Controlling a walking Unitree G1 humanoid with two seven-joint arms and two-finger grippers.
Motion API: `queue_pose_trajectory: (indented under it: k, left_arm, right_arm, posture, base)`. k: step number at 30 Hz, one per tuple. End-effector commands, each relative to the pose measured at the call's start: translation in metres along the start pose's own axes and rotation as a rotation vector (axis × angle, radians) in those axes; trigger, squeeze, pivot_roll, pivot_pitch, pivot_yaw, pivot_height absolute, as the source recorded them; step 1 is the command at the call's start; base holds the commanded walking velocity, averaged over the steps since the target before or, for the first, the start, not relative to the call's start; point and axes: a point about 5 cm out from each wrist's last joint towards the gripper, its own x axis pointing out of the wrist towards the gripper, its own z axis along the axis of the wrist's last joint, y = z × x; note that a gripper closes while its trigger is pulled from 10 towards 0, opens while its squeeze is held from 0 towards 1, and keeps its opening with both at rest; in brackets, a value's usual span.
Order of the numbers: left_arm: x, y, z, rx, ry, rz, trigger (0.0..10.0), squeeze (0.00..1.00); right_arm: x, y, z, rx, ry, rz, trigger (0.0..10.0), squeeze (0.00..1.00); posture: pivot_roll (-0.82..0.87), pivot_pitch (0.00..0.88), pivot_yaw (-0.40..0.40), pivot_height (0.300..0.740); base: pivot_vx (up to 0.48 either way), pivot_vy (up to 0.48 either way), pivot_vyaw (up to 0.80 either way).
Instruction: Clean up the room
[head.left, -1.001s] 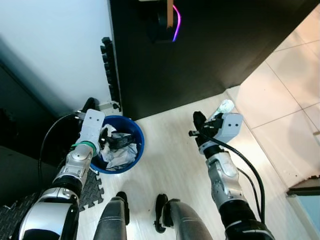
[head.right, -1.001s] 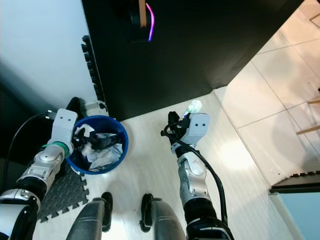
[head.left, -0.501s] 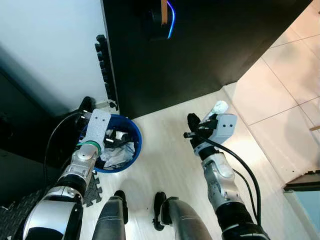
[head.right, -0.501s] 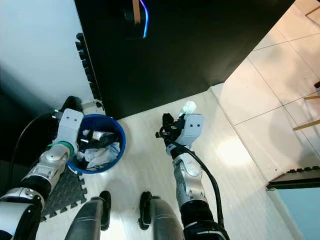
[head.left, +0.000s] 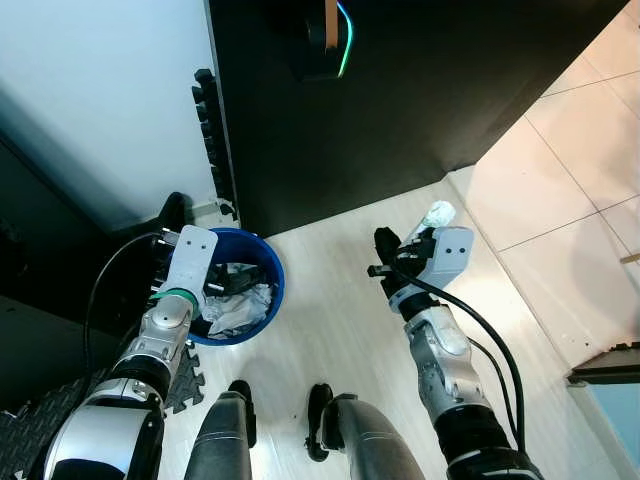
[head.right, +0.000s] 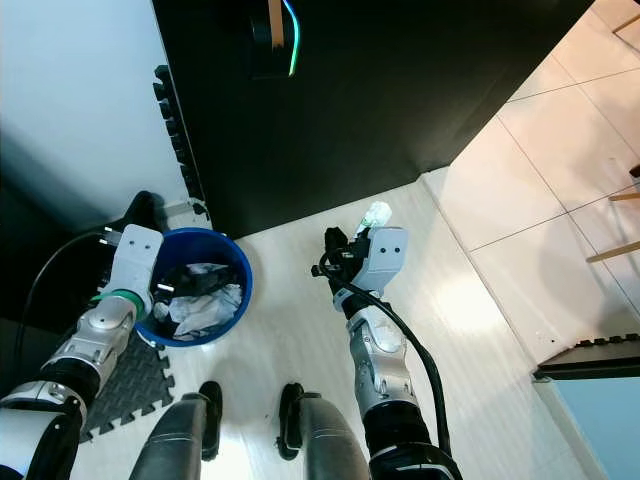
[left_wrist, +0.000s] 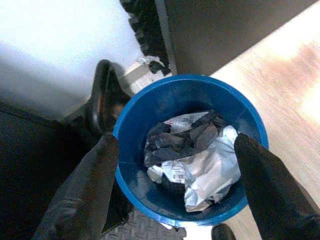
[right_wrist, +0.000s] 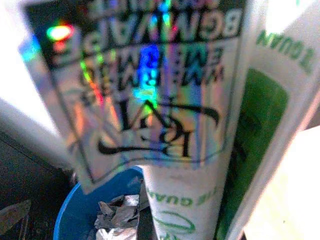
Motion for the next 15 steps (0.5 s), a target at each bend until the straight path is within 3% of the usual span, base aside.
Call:
queue_pose_trajectory:
  k: [1, 4, 7, 8, 9, 10, 11, 12, 13, 15]
  left_arm:
    - [-0.007, -0.004, -0.010, 0.018, -0.017, -0.004, 10.0, 0.00]
    - [-0.014, -0.005, -0.015, 0.053, -0.055, -0.011, 10.0, 0.00]
    - [-0.015, -0.006, -0.016, 0.061, -0.062, -0.013, 10.0, 0.00]
    - [-0.023, -0.008, -0.018, 0.075, -0.096, -0.027, 10.0, 0.00]
    - [-0.023, -0.008, -0.018, 0.075, -0.096, -0.027, 10.0, 0.00]
    - [-0.039, -0.009, -0.021, 0.082, -0.142, -0.051, 10.0, 0.00]
    - [-0.039, -0.009, -0.021, 0.082, -0.142, -0.051, 10.0, 0.00]
    - [-0.060, -0.009, -0.021, 0.085, -0.180, -0.072, 10.0, 0.00]
    - [-0.060, -0.009, -0.021, 0.085, -0.180, -0.072, 10.0, 0.00]
    - [-0.100, -0.004, -0.017, 0.072, -0.224, -0.112, 10.0, 0.00]
  right_arm:
    - [-0.002, 0.002, -0.005, 0.008, 0.025, 0.012, 10.0, 0.00]
    - [0.001, 0.015, -0.007, 0.016, 0.043, 0.090, 10.0, 0.00]
    - [0.002, 0.018, -0.007, 0.018, 0.047, 0.108, 10.0, 0.00]
    - [0.003, 0.030, -0.010, 0.029, 0.069, 0.182, 10.0, 0.00]
    - [0.003, 0.030, -0.010, 0.029, 0.069, 0.182, 10.0, 0.00]
    - [0.006, 0.046, -0.016, 0.047, 0.094, 0.244, 10.0, 0.00]
    - [0.006, 0.046, -0.016, 0.047, 0.094, 0.244, 10.0, 0.00]
    - [0.011, 0.060, -0.022, 0.057, 0.121, 0.286, 10.0, 0.00]
    - [0.011, 0.060, -0.022, 0.057, 0.121, 0.286, 10.0, 0.00]
    - [0.020, 0.078, -0.029, 0.073, 0.162, 0.316, 10.0, 0.00]
  posture:
    - [0.06, 0.279, -0.050, 0.740]
    - [0.06, 0.279, -0.050, 0.740]
    - [0.06, 0.279, -0.050, 0.740]
    - [0.09, 0.278, -0.049, 0.740]
    - [0.09, 0.278, -0.049, 0.740]
    - [0.13, 0.280, -0.054, 0.740]
    - [0.13, 0.280, -0.054, 0.740]
    - [0.16, 0.283, -0.061, 0.740]
    - [0.16, 0.283, -0.061, 0.740]
    - [0.25, 0.298, -0.081, 0.740]
  base:
    - [0.000, 0.000, 0.00]
    - [0.000, 0.000, 0.00]
    - [0.000, 0.000, 0.00]
    - [0.000, 0.000, 0.00]
    - [0.000, 0.000, 0.00]
    - [0.000, 0.000, 0.00]
    - [0.000, 0.000, 0.00]
    - [0.000, 0.000, 0.00]
    - [0.000, 0.000, 0.00]
    - [0.000, 0.000, 0.00]
